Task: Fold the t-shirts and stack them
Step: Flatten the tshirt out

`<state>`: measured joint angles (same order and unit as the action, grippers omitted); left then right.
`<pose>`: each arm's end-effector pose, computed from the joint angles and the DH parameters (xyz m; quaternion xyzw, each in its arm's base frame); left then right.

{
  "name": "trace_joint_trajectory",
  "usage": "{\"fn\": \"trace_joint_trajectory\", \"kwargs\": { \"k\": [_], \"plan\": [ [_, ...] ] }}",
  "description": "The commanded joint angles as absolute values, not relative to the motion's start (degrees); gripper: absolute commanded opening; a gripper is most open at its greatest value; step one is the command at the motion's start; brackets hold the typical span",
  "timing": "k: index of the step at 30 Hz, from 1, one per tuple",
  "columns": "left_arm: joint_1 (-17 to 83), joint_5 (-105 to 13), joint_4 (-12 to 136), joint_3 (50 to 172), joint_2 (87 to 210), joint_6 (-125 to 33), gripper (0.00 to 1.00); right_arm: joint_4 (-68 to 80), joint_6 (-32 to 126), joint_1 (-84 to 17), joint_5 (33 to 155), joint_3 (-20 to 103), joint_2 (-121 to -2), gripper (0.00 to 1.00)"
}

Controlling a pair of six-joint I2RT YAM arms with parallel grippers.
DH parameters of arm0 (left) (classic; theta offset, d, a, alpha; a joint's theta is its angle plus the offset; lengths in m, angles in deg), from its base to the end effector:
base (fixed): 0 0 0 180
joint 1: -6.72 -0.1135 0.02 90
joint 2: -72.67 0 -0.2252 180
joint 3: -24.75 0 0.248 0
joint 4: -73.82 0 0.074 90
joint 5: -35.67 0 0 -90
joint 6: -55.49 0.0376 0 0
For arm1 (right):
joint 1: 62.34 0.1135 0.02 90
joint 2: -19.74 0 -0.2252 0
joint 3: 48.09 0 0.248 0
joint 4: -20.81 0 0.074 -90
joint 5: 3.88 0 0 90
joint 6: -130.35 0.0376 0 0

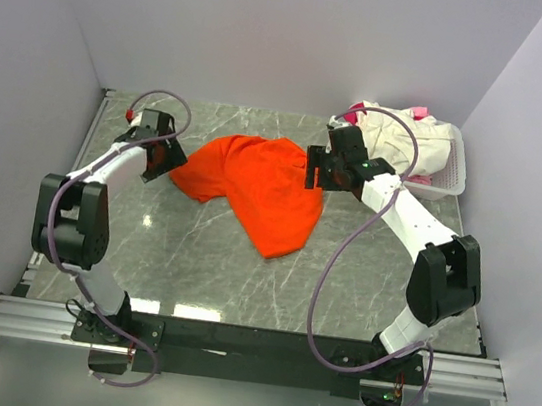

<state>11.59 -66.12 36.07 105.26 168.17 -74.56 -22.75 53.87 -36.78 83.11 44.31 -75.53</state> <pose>0.3476 -0.0219 0.1853 -0.3161 0.8886 -0.0315 0.3308 0.3304 0.1558 0.2445 -0.0877 0.9242 0.1011 0.3578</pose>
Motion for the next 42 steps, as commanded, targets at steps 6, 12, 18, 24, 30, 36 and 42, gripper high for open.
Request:
{"fn": "trace_joint_trajectory", "kwargs": {
  "k": [6,12,18,24,30,36,42],
  "plan": [
    [7.87,-60.06,39.86,111.97,175.50,-70.02,0.63,-20.88,53.01,-37.03,82.51,44.05,-72.46,0.77],
    [7.78,-58.47,38.81,113.64,178.58,-69.31,0.62,-21.23,52.83,-36.94,82.25,45.11,-73.25,0.77],
    [7.60,-57.32,39.43,113.55,180.86,-70.10,0.61,-21.05,52.74,-37.03,82.42,45.19,-73.16,0.77],
    [7.51,-55.48,40.21,113.73,182.97,-70.98,0.53,-21.49,52.83,-36.94,83.30,46.60,-74.31,0.76],
    [7.43,-56.00,40.30,115.13,184.91,-70.81,0.44,-21.32,52.74,-37.11,83.57,46.25,-73.95,0.76],
    [7.25,-54.77,40.30,116.19,186.58,-70.81,0.12,-21.58,52.04,-36.94,83.92,46.69,-74.39,0.76],
    [5.15,-51.35,42.06,119.95,183.33,-70.63,0.00,-22.28,51.51,-36.94,85.23,44.33,-74.04,0.75]
  ]
}}
